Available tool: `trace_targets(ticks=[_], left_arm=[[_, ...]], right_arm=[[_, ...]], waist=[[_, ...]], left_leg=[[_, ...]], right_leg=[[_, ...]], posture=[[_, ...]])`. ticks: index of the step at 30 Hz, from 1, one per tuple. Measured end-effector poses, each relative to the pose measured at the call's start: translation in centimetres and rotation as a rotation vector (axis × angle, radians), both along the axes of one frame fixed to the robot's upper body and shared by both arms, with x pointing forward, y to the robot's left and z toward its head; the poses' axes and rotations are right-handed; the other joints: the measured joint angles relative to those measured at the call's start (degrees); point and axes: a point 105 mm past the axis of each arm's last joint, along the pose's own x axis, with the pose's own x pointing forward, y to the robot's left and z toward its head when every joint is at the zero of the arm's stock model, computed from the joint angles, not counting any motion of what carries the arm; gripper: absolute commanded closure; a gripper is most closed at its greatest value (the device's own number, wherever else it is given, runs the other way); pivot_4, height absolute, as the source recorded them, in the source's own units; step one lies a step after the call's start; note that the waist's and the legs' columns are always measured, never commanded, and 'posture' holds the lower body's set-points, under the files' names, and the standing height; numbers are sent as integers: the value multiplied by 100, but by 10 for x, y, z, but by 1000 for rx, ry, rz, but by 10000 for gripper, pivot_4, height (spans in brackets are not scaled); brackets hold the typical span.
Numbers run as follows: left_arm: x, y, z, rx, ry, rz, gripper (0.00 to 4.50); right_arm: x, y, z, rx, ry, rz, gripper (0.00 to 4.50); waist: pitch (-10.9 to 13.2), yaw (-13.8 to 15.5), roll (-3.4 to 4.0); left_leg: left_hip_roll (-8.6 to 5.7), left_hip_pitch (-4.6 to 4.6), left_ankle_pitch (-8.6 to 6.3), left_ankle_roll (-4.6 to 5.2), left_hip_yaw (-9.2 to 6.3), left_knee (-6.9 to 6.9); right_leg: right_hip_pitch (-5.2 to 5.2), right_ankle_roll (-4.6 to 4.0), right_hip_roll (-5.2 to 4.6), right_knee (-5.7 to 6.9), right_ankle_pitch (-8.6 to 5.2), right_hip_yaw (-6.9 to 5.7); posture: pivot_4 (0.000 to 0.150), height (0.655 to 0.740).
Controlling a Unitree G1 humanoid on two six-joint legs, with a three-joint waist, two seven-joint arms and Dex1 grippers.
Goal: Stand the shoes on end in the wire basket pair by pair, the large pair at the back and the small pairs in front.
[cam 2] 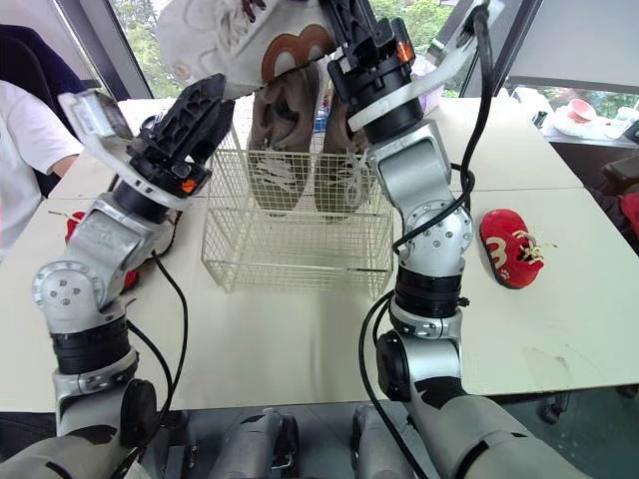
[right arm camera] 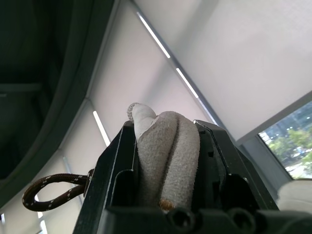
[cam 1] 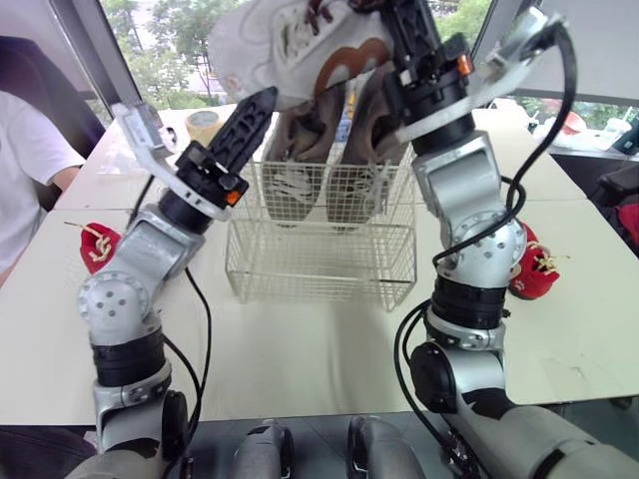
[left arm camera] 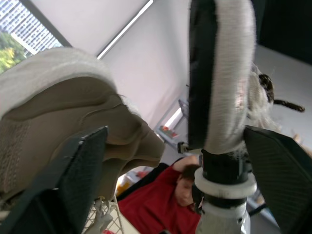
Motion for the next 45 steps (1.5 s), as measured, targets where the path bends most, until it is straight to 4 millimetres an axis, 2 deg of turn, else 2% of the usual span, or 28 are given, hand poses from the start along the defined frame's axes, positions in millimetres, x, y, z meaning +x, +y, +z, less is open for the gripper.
trace_targets(ticks=[3, 5, 6, 9, 13, 17, 23, 29, 31, 32, 36, 42, 45], left_arm=[[-10, -2, -23, 185, 57, 82, 768], [-8, 5, -32, 259, 96, 191, 768], [-7, 9, -37, 267, 116, 242, 768], [-10, 17, -51, 279, 165, 343, 768], [-17, 19, -54, 318, 151, 402, 768], [-22, 24, -60, 380, 153, 426, 768], [-24, 31, -60, 401, 150, 435, 768], [-21, 35, -65, 452, 157, 457, 768], [-17, 41, -67, 479, 169, 498, 0], [-14, 45, -69, 499, 178, 525, 0], [-7, 68, -71, 564, 216, 612, 0], [-3, 85, -84, 677, 259, 678, 0], [4, 104, -77, 646, 274, 754, 0]], right_arm=[[-12, -30, 38, -59, -152, -71, 33359], [-25, -50, 47, -210, -280, -154, 33359], [-27, -56, 44, -316, -326, -195, 33359], [-20, -63, 19, -618, -367, -211, 33359], [-11, -68, 2, -792, -379, -170, 33359], [-7, -63, -17, -1017, -482, -190, 33359], [9, -63, -49, -1197, -525, -198, 33359], [24, -64, -85, -1239, -476, -115, 33359], [28, -65, -90, -1237, -458, -106, 23909], [29, -66, -92, -1235, -457, -105, 20914], [35, -70, -100, -1250, -444, -97, 716], [35, -70, -98, -1226, -431, -94, 251], [13, -62, -79, -1137, -385, 14, 251]], waist=[[2, 47, 3], [1, 84, 1], [0, 90, 2], [0, 71, 1], [1, 22, 2], [0, 21, 2], [1, 83, 1], [1, 130, 2], [2, 141, 3], [1, 142, 2], [2, 142, 4], [4, 144, 7], [7, 146, 10]], left_leg=[[-2, -6, -2, 3, -8, -2], [-4, -5, -17, 27, -6, -1], [-6, -3, -19, 31, 0, -1], [-4, -1, -20, 33, 7, -1], [2, 1, -17, 27, 4, -3], [2, 2, -17, 25, 4, -4], [-2, -3, -16, 22, 6, -2], [-2, -2, -10, 12, 6, -2], [-2, -2, 0, -5, 6, -2], [-2, -2, 0, -6, 6, -2], [0, -2, 0, -5, 6, -2], [1, -3, 0, -9, 7, -3], [2, -21, 1, -11, 6, -4]], right_leg=[[1, 0, -3, -2, -1, -4], [4, -1, -5, -18, -2, -4], [5, -1, -7, -28, -1, -2], [2, -1, -7, -29, -2, 2], [-3, -2, 0, -19, -2, 2], [-3, -3, -1, -20, -3, 2], [-3, -4, -5, -27, -3, 2], [-3, -5, -4, -24, -2, 1], [-3, -5, -3, -24, -2, 1], [-3, -5, -3, -24, -2, 1], [-4, -6, -3, -24, -3, 0], [-8, -12, -4, -21, -6, 0], [-35, -13, -6, -8, -4, 1]], posture=[[1500, 7400], [1500, 7400], [1500, 7400], [1500, 7400], [1500, 7400], [1500, 7400], [1500, 7400], [1500, 7400], [1500, 7400], [1500, 7400], [1500, 7400], [1500, 7400], [1500, 7400]])
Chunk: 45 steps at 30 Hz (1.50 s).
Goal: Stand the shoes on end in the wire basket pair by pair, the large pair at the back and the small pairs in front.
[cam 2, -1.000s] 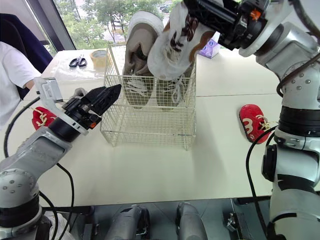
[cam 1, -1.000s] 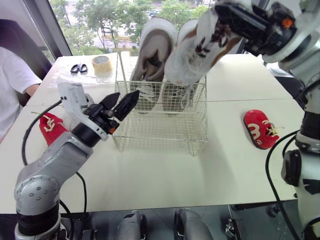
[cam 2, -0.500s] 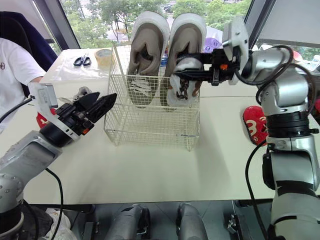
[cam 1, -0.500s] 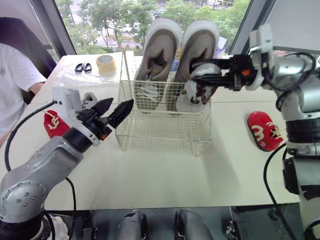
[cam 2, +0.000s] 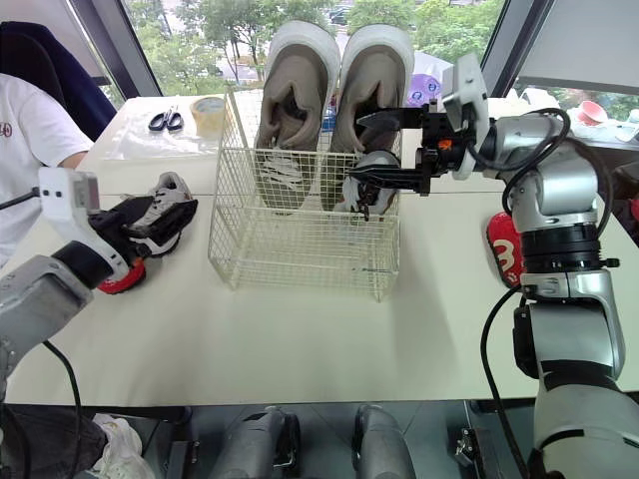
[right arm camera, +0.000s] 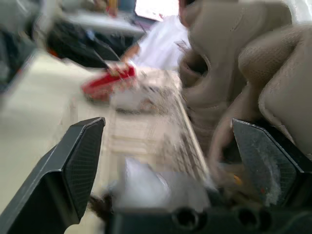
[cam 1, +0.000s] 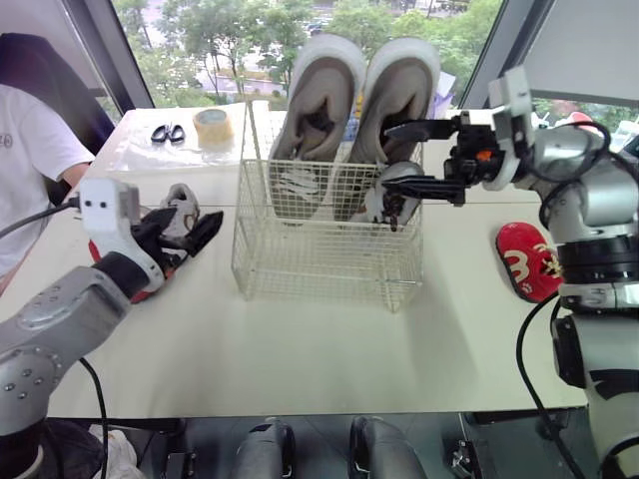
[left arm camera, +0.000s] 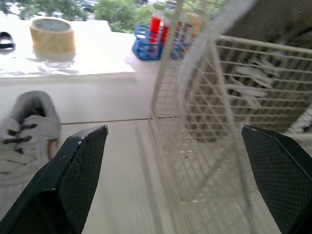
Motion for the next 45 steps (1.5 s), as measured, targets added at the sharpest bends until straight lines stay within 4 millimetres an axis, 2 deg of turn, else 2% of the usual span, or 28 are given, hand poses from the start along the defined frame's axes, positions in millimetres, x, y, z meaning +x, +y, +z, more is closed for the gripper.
trace_targets(ticks=[4, 5, 7, 8, 10, 13, 16, 18, 20, 21, 26, 31, 34, 37, 39, 42, 44, 45], left_arm=[[3, 11, 16, -92, -38, -52, 0], [7, 19, 17, -71, -30, -24, 0], [14, 39, 16, 32, 10, 71, 0], [19, 55, 14, 159, 60, 129, 0], [23, 64, 19, 237, 93, 138, 0], [38, 73, 29, 265, 185, 121, 0], [55, 99, 34, 239, 289, 197, 0], [69, 107, 35, 204, 332, 216, 0], [87, 105, 30, 198, 379, 209, 0], [92, 105, 26, 210, 397, 211, 0], [123, 97, 10, 307, 458, 196, 0], [132, 95, -17, 320, 538, 191, 0], [134, 83, -41, 274, 593, 132, 0], [134, 78, -63, 299, 639, 114, 8793], [133, 77, -71, 298, 648, 113, 18971], [135, 79, -68, 294, 626, 135, 33331], [136, 79, -67, 278, 617, 137, 40135], [136, 79, -66, 264, 611, 139, 42104]], right_arm=[[-37, 9, 32, 101, 27, 124, 251], [-46, 12, 39, 103, 7, 146, 251], [-53, 16, 42, 93, -22, 140, 251], [-56, 20, 39, 74, -31, 121, 251], [-59, 23, 30, 42, -24, 102, 251], [-65, 31, 10, -58, 21, 92, 251], [-74, 29, -23, -212, 79, 79, 251], [-78, 29, -47, -287, 135, 75, 251], [-87, 33, -68, -328, 184, 98, 251], [-90, 36, -72, -333, 191, 108, 251], [-96, 41, -71, -308, 180, 82, 251], [-93, 39, -71, -281, 170, 21, 251], [-92, 41, -71, -269, 164, 3, 251], [-91, 41, -69, -254, 156, -20, 0], [-92, 39, -67, -240, 147, -35, 0], [-91, 38, -67, -227, 152, -51, 0], [-90, 37, -68, -225, 157, -58, 0], [-90, 37, -68, -226, 159, -60, 0]], waist=[[0, -1, 0], [-2, -2, -4], [-4, -2, -7], [-4, -4, -10], [-4, 4, -6], [-5, 50, -12], [-7, 26, -16], [-11, 18, -29], [-10, 16, -32], [-8, 15, -35], [-3, 5, -53], [-3, 2, -60], [-4, 5, -61], [-3, 7, -65], [-3, 7, -70], [-5, 7, -71], [-5, 8, -71], [-5, 10, -71]], left_leg=[[1, -4, -6, 10, 1, -4], [2, -3, -8, 13, 0, -3], [2, 1, -9, 13, 2, -3], [2, 0, -8, 11, 5, -4], [1, -2, -9, 11, 14, -6], [-1, -12, -7, 11, 11, -4], [-4, -11, -9, 15, 17, -3], [-11, -11, -8, 15, 20, -3], [-16, -11, -5, 10, 26, -2], [-16, -12, -1, 5, 30, -2], [-12, -15, -3, 8, 45, -1], [-1, -25, -8, 19, 44, 2], [2, -26, -12, 25, 41, 5], [2, -28, -13, 28, 39, 9], [2, -28, -13, 28, 36, 9], [3, -28, -13, 29, 33, 10], [3, -27, -13, 29, 32, 12], [3, -27, -13, 29, 31, 12]], right_leg=[[-12, -1, -1, 8, 0, 0], [-10, -1, 0, 8, 0, -2], [-7, -2, 2, 8, -1, -3], [-10, -8, 3, 6, -3, -3], [-17, -11, 1, 7, -5, 1], [-21, -5, 2, 7, -2, -1], [-19, 2, 2, 7, 1, 0], [-16, 4, 4, 6, 0, -2], [-18, 4, 4, 9, 0, -1], [-21, 4, 4, 9, 0, -1], [-31, 4, 5, 10, 1, 1], [-46, 5, 3, 11, 1, 9], [-46, 6, 2, 12, 2, 9], [-45, 6, 0, 14, 2, 9], [-46, 6, 0, 16, 2, 9], [-45, 5, 0, 21, 2, 8], [-45, 5, 0, 24, 2, 8], [-45, 5, 0, 24, 2, 8]], posture=[[1500, 7400], [1500, 7400], [1500, 7400], [1500, 7400], [1500, 7400], [1500, 7400], [1500, 7400], [1500, 7400], [1500, 7400], [1500, 7400], [1500, 7400], [1500, 7400], [1500, 7400], [1500, 7400], [1500, 7400], [1500, 7400], [1500, 7400], [1500, 7400]])
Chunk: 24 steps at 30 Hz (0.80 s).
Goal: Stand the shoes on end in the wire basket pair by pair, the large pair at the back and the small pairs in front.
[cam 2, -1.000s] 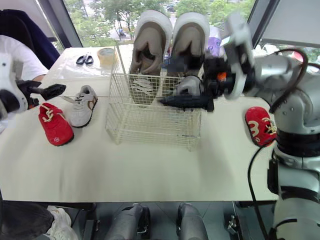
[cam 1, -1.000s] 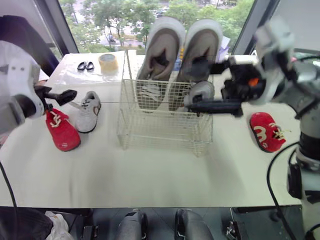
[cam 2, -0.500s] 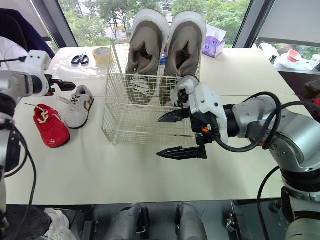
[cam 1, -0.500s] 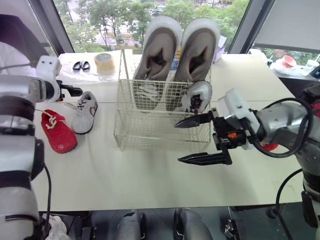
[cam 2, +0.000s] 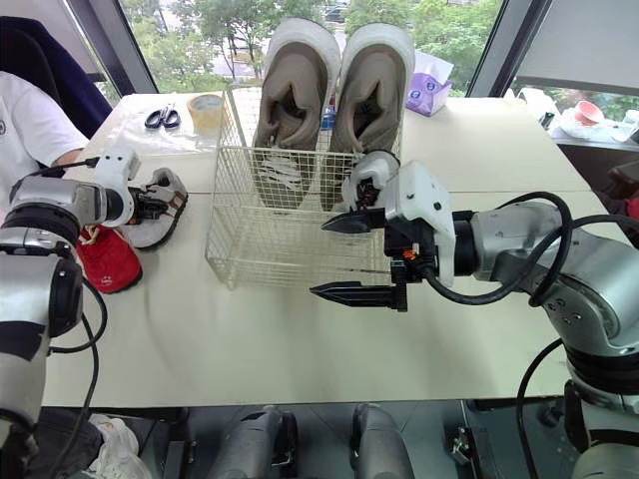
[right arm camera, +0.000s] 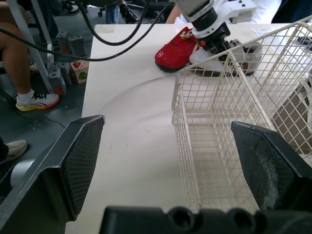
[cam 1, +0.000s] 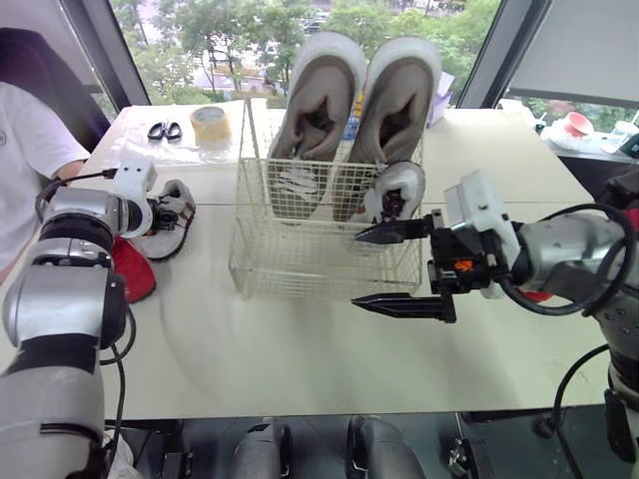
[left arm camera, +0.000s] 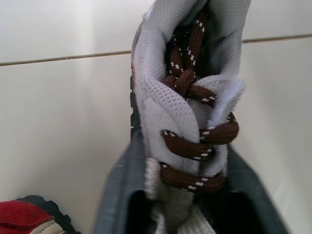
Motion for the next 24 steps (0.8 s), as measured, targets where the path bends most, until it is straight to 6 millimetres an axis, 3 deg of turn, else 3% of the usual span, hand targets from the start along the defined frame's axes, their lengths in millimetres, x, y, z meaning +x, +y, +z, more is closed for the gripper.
trace_targets(ticks=[4, 6, 8, 10, 12, 13, 15, 17, 24], left_arm=[[2, 2, 7, -57, -41, 50, 42104], [9, -3, 34, -145, -128, 88, 42104], [17, -7, 85, -218, -304, 102, 42104], [12, -18, 168, -227, -661, 47, 42104], [-22, -45, 233, -212, -1023, -33, 42104], [-43, -62, 249, -204, -1158, -62, 42104], [-73, -97, 253, -179, -1310, -101, 42104], [-85, -130, 237, -111, -1361, -140, 42104], [-104, -182, 202, 27, -1481, -179, 42104]], right_arm=[[-1, 0, 0, -3, 4, 4, 0], [-1, -3, 0, -21, 7, 1, 0], [-1, -6, 0, -28, 14, 1, 0], [1, -8, 1, -22, 28, -2, 0], [3, -9, 4, -13, 38, 1, 0], [4, -10, 7, -8, 40, 5, 0], [6, -10, 12, -1, 45, 16, 0], [9, -8, 16, -2, 54, 37, 0], [20, -18, 13, -77, 101, 34, 0]], waist=[[1, 0, -6], [8, 5, -19], [10, 1, -25], [11, -8, -23], [8, -15, -19], [2, -20, -9], [-2, -2, -3], [-1, 22, -5], [-2, 5, -3]], left_leg=[[0, -1, -1, 1, -2, 2], [1, -39, 0, 1, -23, 22], [8, -88, 1, 0, -43, 66], [3, -82, 8, -13, -37, 70], [-8, -62, -1, 0, -32, 70], [-22, -55, -6, 8, -27, 71], [-30, -46, -8, 13, -20, 81], [-33, -39, -8, 16, -25, 91], [-24, -20, -20, 48, -27, 85]], right_leg=[[0, 0, 0, 0, 0, 0], [-17, 1, 2, 0, 1, -15], [-38, 1, 4, 12, 2, -33], [-27, 15, -7, 9, 10, -25], [1, 32, -22, -6, 20, -16], [12, 37, -34, -9, 22, -10], [30, 52, -38, -14, 31, -4], [40, 55, -34, -18, 33, -7], [50, 48, -26, -11, 36, -5]], posture=[[1500, 7400], [1500, 7400], [1500, 7400], [1500, 7400], [1500, 7400], [1500, 7400], [1500, 7400], [1500, 7400], [1500, 7400]])
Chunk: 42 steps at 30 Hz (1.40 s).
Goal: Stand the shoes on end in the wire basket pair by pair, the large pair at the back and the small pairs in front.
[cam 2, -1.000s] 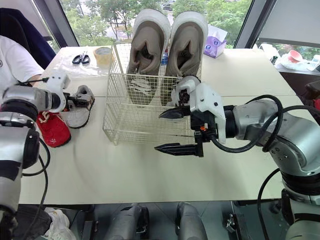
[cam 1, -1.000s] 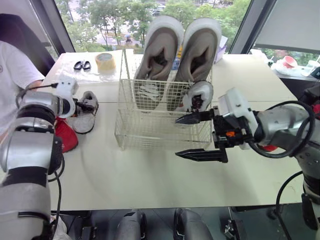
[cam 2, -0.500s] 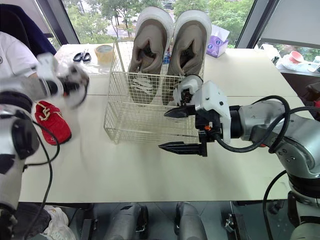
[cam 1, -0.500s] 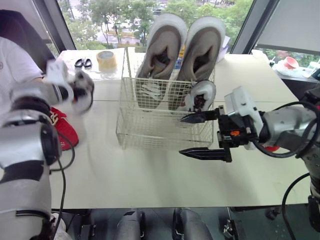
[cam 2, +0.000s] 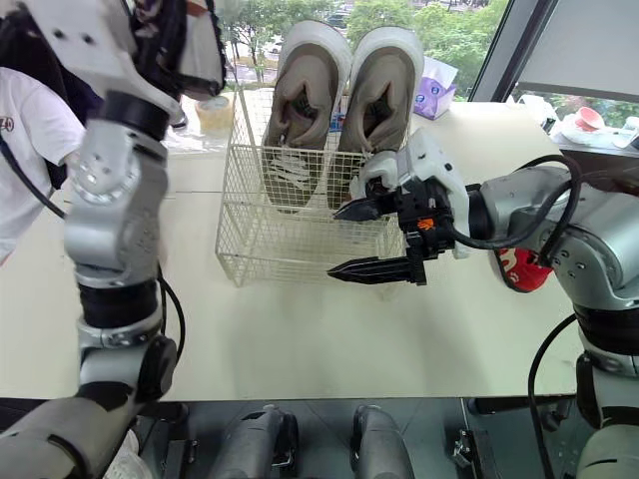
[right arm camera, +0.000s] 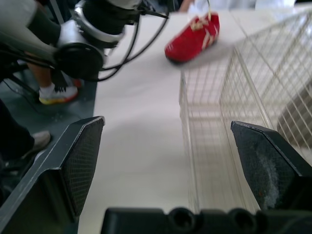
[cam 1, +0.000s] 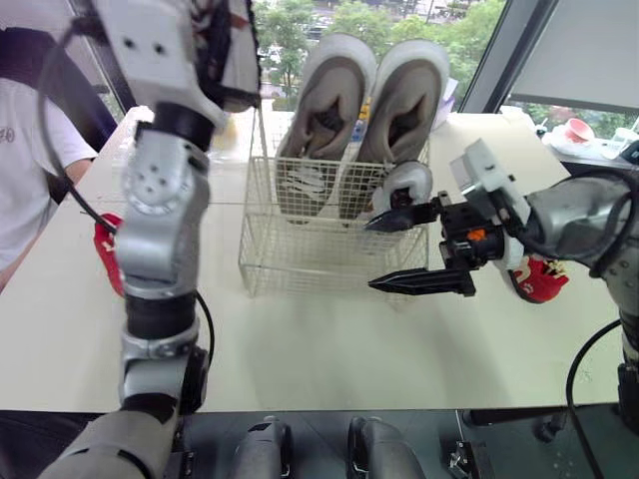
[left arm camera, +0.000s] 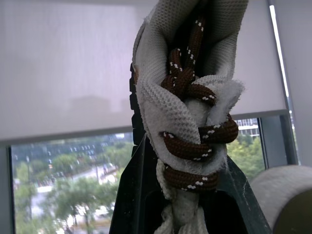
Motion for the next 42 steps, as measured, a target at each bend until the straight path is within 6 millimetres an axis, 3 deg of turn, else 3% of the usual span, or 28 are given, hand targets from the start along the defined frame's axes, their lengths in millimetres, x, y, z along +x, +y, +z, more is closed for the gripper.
trace_targets(ticks=[8, 14, 21, 25, 32, 35, 38, 40, 41, 42], left_arm=[[-14, -35, -52, 134, -63, 8, 42104], [-25, -70, -68, 178, -150, -75, 42104], [-10, -78, -97, 195, -116, -87, 42104], [4, -76, -124, 243, -64, -64, 42104], [7, -72, -126, 185, -7, -94, 42104], [8, -67, -130, 136, 76, -109, 29778], [17, -58, -154, 119, 221, -97, 15019], [16, -53, -158, 103, 258, -104, 4475], [14, -52, -158, 107, 267, -108, 883], [11, -50, -158, 112, 272, -107, 883]], right_arm=[[-19, -19, 4, -50, 131, -23, 0], [-30, -22, 1, -50, 194, -52, 0], [-37, -29, 1, -64, 213, -122, 0], [-38, -29, -1, -60, 218, -137, 0], [-38, -32, -5, -78, 222, -166, 0], [-37, -31, -5, -70, 214, -164, 0], [-36, -30, -5, -63, 208, -161, 0], [-34, -31, -7, -62, 209, -167, 0], [-33, -30, -8, -60, 209, -165, 0], [-33, -30, -9, -58, 211, -160, 0]], waist=[[-1, 63, 0], [-5, 155, 7], [-10, 151, 14], [-16, 157, 23], [-32, 148, 39], [-49, 142, 55], [-52, 135, 59], [-52, 144, 60], [-52, 153, 60], [-52, 148, 60]], left_leg=[[1, 1, -7, 11, 0, 1], [1, 1, -8, 12, 3, 3], [4, 2, -8, 13, 3, 3], [3, 2, -8, 14, 2, 4], [4, 5, -9, 15, 2, 4], [4, 17, -9, 15, 2, 4], [9, 25, -9, 15, 2, 3], [9, 25, -9, 15, 1, 3], [8, 25, -9, 15, 0, 4], [8, 25, -9, 15, 1, 4]], right_leg=[[3, -5, -6, -4, 3, -3], [2, -10, -9, -10, 6, -3], [1, -10, -7, -8, 6, -5], [2, -10, -8, -7, 6, -6], [4, -10, -8, -6, 6, -5], [14, -10, -6, -7, 6, -5], [18, -11, -1, -6, 5, -5], [19, -15, -1, -6, 2, -5], [20, -25, -1, -7, -4, -5], [22, -27, -2, -10, -5, -5]], posture=[[1500, 7400], [1500, 7400], [1500, 7400], [1500, 7400], [1500, 7400], [1500, 7400], [1500, 7400], [1500, 7400], [1500, 7400], [1500, 7400]])
